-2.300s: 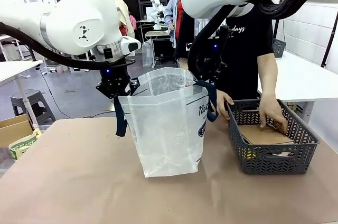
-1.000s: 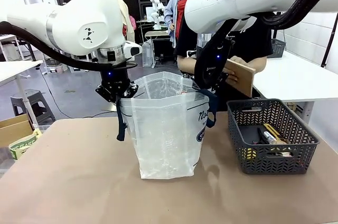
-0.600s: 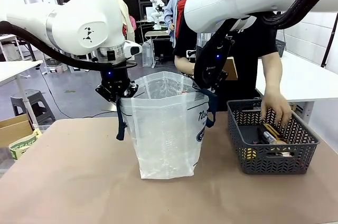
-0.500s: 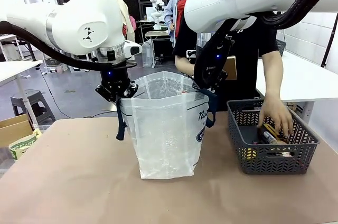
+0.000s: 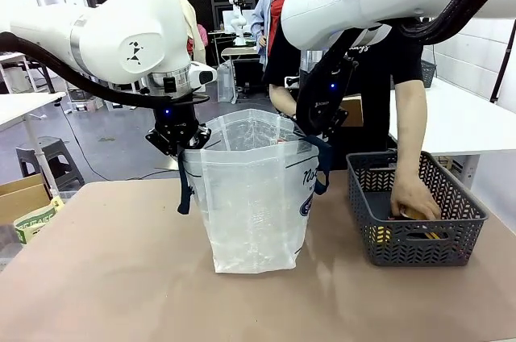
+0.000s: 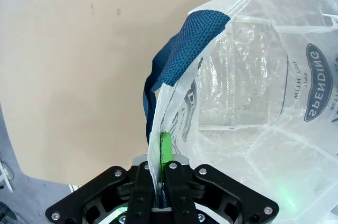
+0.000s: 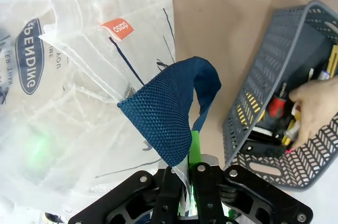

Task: Transfer purchased items from the store into the shopping bag.
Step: Open the Reusable shopping bag in the center of the table, then move the Reusable shopping bag to the right side of the table.

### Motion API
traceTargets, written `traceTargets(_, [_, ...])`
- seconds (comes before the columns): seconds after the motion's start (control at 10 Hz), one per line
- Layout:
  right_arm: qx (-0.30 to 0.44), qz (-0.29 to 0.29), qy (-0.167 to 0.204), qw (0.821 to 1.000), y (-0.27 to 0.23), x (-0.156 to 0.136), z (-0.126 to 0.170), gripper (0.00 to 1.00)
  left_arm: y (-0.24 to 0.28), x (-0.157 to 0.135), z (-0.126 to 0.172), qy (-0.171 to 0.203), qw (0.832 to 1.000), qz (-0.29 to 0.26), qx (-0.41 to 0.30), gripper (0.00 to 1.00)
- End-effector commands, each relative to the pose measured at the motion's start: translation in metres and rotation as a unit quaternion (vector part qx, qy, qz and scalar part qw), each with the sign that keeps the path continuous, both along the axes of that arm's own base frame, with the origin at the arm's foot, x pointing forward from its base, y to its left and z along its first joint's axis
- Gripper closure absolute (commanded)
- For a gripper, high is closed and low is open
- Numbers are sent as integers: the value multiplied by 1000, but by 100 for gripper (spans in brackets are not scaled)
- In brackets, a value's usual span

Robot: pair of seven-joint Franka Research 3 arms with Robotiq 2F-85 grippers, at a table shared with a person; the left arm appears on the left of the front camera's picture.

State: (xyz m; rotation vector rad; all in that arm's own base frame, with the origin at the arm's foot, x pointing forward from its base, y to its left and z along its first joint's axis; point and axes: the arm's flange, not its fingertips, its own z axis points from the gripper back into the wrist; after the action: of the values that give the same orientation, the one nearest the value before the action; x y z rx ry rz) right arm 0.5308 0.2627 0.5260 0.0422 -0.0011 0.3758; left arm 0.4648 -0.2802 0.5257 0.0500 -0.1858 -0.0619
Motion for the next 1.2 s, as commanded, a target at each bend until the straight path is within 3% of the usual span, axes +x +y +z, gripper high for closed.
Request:
traceTargets(0.0, [-1,-1,1,1000,-1,0,-1,100,0,0,0,-1,1000,0,0,100])
traceTargets(1.1, [-1,-1,1,1000,-1,0,-1,100,0,0,0,-1,1000,0,0,100])
